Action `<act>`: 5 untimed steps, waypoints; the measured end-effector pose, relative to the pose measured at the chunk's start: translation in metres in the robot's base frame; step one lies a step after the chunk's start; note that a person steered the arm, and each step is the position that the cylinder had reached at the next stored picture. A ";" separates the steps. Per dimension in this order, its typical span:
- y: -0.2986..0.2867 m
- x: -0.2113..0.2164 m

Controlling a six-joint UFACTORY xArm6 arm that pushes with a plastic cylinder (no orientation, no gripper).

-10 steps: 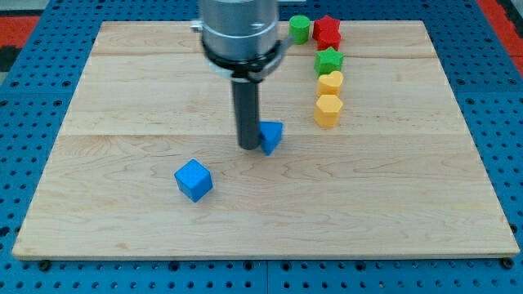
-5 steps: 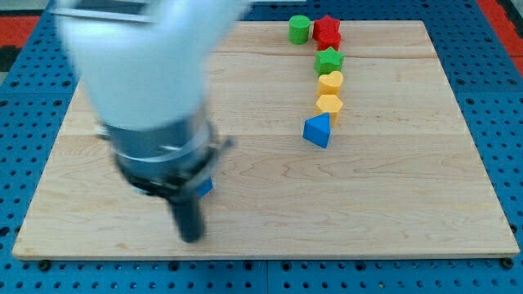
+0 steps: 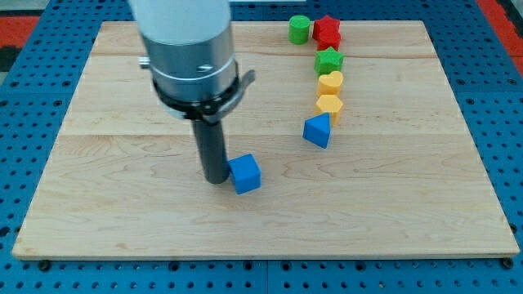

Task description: Push the blue cube to the bottom of the blue triangle

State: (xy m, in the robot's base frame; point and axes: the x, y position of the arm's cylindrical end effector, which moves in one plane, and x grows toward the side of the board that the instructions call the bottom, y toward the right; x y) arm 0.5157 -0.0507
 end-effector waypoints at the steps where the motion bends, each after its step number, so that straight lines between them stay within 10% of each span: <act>1: 0.032 0.000; 5: 0.096 -0.019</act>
State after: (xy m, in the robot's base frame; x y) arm 0.4965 0.0454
